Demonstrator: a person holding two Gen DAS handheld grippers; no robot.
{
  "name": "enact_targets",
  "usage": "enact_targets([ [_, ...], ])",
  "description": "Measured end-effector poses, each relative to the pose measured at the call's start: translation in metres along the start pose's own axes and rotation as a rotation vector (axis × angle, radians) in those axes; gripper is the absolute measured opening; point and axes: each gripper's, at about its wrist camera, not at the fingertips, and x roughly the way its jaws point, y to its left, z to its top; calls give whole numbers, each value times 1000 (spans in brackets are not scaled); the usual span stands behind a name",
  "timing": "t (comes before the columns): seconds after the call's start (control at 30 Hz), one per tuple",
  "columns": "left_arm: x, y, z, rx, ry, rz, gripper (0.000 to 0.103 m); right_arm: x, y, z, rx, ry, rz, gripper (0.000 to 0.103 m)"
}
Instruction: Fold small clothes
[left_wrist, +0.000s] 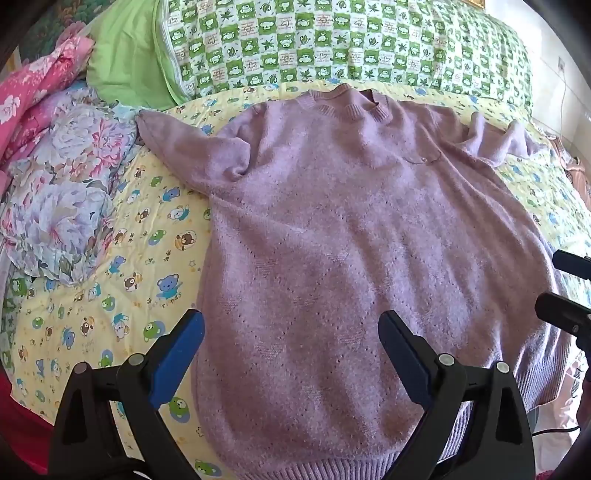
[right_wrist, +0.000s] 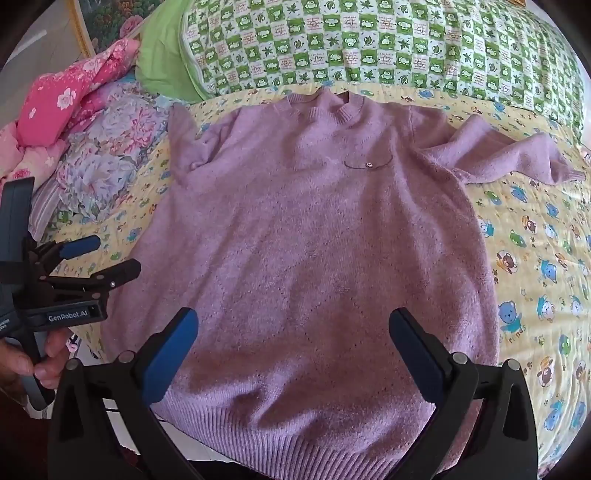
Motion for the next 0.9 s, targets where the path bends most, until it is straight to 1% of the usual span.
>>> enact_targets([
  [0.5,-7,-6,-2,12,-47,-24,96,2,10,-3,1,-20,8,103],
  [0.57,-8,-7,-2,17,-67,-22,96,-1,6,0,1,-11,4,103],
  [0.7,-9,-8,-2,24,-80,-21,96,-1,5,-1,1,-11,6,103],
  [0.8,-9,-9,-3,28,-74,-21,96,-1,5,-1,2,-8,8,103],
  [0.9,-11,-9,-3,29,-86,-29,96,-1,5,-1,3,-9,8,103],
])
